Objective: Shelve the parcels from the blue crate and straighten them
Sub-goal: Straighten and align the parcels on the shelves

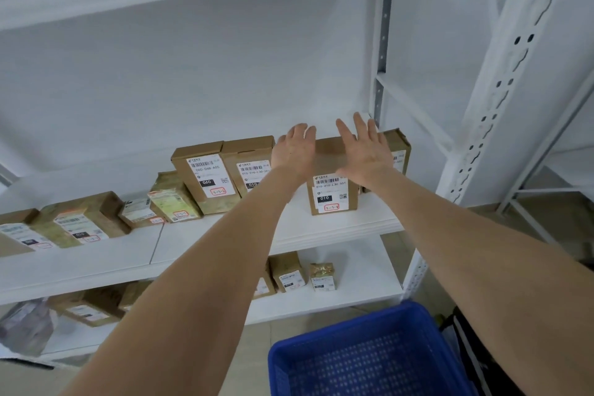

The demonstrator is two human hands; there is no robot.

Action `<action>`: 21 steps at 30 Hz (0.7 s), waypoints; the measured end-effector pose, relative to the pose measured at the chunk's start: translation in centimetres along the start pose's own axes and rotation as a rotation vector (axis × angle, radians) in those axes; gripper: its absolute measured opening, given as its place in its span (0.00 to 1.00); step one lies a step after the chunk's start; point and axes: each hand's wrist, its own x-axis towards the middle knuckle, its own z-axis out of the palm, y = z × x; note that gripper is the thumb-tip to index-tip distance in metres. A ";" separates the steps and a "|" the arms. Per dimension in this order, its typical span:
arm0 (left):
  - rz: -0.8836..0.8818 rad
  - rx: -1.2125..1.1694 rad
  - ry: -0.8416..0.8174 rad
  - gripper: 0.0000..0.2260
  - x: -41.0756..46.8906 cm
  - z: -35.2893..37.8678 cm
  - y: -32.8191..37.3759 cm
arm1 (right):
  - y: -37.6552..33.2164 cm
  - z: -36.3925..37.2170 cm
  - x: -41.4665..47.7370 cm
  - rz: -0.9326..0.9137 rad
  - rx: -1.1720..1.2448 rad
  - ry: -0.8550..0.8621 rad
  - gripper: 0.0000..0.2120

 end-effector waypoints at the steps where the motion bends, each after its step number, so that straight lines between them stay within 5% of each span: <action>1: -0.017 0.016 -0.014 0.31 0.4 0.1 -0.4 | 0.0 0.1 0.4 -0.003 -0.007 -0.002 0.52; 4: -0.116 0.068 -0.057 0.30 1.1 0.5 -2.2 | -0.3 0.9 1.1 -0.003 -0.013 -0.060 0.51; 10: -0.230 0.093 -0.218 0.27 0.8 1.9 -5.1 | -3.3 1.9 2.2 -0.022 0.166 0.020 0.25; 21: -0.166 0.002 -0.128 0.26 1.8 2.1 -6.3 | -4.6 2.4 4.8 -0.027 0.255 0.069 0.33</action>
